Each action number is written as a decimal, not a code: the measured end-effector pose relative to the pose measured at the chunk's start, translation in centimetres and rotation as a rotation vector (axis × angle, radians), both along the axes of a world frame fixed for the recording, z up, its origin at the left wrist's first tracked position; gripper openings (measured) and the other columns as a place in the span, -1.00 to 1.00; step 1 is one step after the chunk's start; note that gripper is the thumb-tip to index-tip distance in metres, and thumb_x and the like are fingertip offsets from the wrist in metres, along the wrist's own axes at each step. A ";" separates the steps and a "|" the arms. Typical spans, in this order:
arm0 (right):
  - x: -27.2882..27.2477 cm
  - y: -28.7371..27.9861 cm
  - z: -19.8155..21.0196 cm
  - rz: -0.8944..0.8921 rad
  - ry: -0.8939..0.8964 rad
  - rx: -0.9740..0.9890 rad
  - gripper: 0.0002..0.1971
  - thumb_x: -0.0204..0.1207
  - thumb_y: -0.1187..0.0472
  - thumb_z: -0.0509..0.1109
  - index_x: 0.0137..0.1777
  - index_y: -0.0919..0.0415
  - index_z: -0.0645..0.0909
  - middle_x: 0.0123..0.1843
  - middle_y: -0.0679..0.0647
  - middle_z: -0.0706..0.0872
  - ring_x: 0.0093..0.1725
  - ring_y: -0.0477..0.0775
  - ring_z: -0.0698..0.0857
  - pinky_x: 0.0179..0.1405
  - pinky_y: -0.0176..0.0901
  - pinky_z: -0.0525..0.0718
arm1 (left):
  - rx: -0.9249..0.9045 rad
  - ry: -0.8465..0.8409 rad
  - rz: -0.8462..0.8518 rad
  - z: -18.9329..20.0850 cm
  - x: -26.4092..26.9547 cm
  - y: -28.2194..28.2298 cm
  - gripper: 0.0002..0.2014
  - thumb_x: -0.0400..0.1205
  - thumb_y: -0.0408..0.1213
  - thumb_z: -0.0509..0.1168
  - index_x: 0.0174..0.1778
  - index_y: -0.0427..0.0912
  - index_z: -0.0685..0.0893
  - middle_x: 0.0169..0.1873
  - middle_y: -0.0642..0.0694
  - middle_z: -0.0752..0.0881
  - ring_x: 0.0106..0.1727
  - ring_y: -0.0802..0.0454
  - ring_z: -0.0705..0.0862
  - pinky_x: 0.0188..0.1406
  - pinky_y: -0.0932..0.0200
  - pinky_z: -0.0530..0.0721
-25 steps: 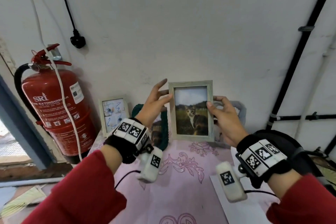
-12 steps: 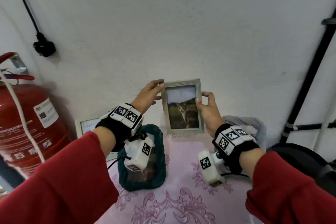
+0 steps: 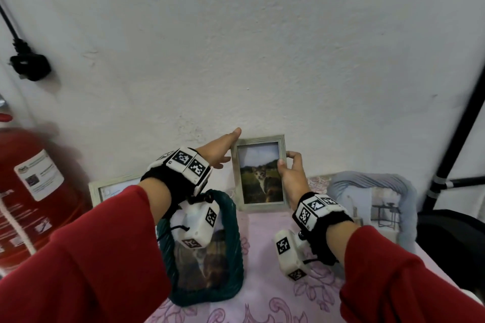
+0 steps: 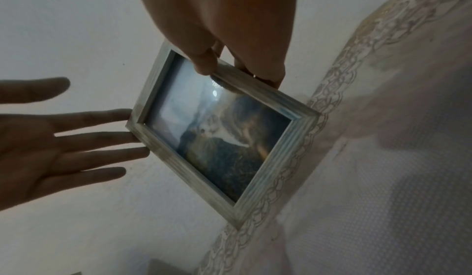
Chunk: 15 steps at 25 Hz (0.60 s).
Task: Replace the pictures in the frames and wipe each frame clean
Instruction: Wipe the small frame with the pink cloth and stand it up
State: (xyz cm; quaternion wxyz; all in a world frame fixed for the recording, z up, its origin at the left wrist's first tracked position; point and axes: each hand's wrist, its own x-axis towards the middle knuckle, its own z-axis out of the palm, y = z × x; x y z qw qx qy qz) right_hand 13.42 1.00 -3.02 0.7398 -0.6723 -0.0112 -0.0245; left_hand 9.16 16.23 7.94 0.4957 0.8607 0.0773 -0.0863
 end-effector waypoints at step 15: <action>-0.3 -0.6 -2.8 -0.193 0.100 -0.185 -0.78 0.62 0.23 0.26 0.23 0.24 0.51 -0.06 0.18 0.59 -0.03 0.12 0.56 -0.05 -0.12 0.51 | 0.195 0.161 -0.031 -1.0 -0.8 -1.3 -0.33 0.67 0.23 -0.22 0.65 -0.06 0.10 0.65 -0.09 0.13 0.61 -0.15 0.24 0.44 0.00 0.27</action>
